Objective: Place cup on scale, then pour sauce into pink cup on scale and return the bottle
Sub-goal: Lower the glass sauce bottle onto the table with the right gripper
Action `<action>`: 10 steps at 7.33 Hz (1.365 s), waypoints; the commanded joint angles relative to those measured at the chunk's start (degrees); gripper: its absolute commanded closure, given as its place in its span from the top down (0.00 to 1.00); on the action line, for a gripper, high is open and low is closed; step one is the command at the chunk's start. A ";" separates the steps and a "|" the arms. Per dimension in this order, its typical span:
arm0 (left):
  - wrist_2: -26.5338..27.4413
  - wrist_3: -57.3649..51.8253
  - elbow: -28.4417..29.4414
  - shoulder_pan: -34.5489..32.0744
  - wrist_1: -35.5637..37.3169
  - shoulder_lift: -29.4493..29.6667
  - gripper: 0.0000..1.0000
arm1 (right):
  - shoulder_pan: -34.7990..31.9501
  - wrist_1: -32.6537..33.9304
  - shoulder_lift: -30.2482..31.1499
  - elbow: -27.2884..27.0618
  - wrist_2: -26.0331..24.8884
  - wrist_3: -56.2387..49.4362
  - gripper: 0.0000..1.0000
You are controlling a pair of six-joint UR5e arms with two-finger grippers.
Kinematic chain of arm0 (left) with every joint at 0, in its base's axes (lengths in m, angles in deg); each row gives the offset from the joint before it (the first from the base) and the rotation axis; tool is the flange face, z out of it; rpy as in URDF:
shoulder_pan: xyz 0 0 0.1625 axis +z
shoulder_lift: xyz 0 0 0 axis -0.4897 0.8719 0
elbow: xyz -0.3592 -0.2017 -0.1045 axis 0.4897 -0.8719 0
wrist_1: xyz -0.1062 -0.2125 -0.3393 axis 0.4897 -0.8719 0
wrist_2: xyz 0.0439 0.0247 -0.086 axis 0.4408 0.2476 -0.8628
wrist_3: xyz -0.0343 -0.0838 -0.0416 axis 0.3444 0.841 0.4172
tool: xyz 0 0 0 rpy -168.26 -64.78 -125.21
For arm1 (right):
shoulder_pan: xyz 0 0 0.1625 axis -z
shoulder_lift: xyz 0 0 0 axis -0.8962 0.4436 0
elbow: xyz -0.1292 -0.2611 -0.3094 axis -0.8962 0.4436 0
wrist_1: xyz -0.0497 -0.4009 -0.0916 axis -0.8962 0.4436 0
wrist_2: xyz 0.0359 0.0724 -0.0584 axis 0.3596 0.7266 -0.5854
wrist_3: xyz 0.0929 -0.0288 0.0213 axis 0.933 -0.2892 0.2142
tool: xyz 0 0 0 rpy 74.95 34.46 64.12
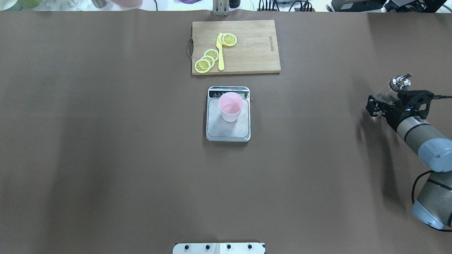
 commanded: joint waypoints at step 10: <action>0.00 -0.09 -0.03 -0.08 0.00 0.09 0.98 | 1.75 -0.89 0.60 -0.70 -2.46 0.40 1.00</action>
